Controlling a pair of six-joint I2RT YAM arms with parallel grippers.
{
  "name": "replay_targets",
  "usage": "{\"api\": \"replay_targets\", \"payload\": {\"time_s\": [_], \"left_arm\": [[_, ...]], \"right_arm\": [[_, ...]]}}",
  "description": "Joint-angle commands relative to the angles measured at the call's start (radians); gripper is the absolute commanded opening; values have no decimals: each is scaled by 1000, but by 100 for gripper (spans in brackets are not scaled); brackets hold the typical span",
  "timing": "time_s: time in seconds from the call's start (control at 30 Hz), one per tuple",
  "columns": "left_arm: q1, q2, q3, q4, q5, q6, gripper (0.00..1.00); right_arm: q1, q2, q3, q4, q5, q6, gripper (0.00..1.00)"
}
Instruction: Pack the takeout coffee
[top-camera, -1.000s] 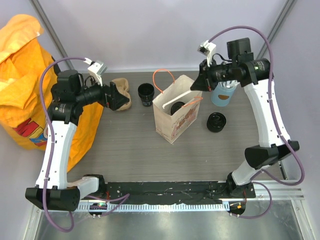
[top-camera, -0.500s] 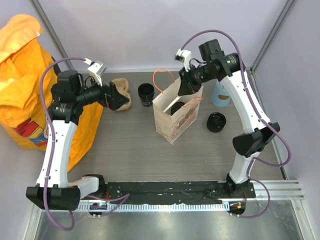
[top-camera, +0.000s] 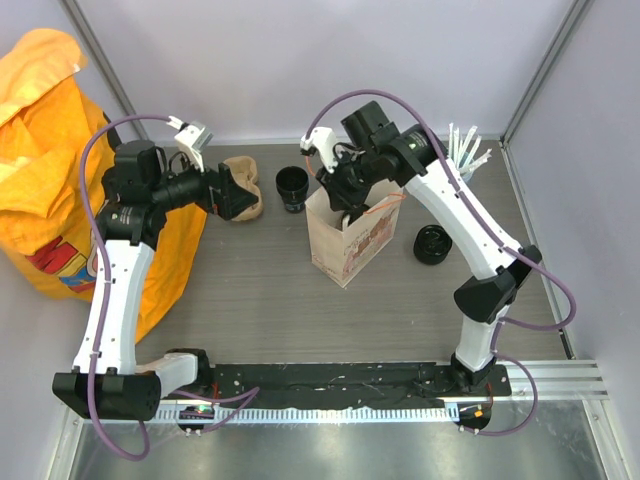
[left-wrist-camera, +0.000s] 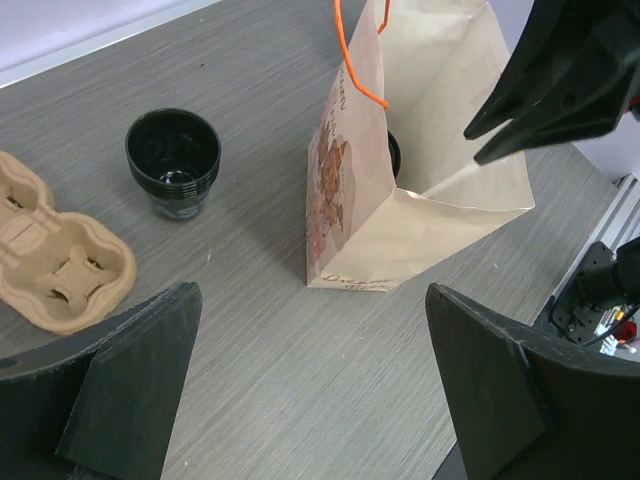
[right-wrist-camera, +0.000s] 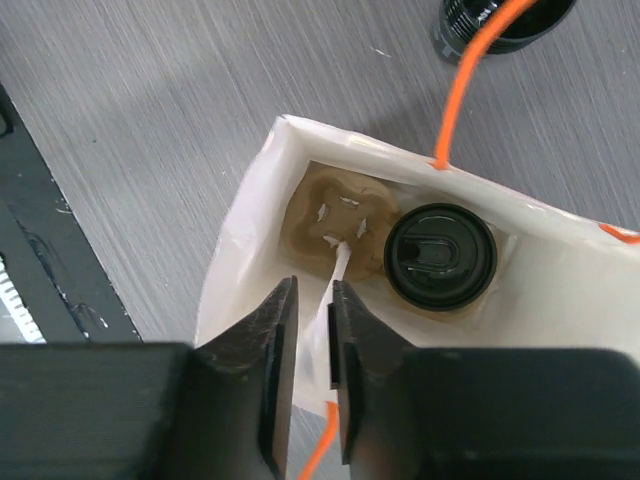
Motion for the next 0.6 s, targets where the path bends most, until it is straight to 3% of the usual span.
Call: {"api": "replay_targets", "payload": {"time_s": [0.0,0.2,0.33,0.57], "left_arm": [[9,-7,-8,45,32,-10,100],[10,-2,-8,57,44,-22,100],[10,-7,-3,57,44,-24,100],[-17,21,41,55,15,-24,100]], "right_arm": [[36,3,14,43,97,-25,35],[38,-49,106,107,-7,-22,61],[38,-78,161,115,-44,-21,67],[24,-242,31,141,22,-119,73]]}}
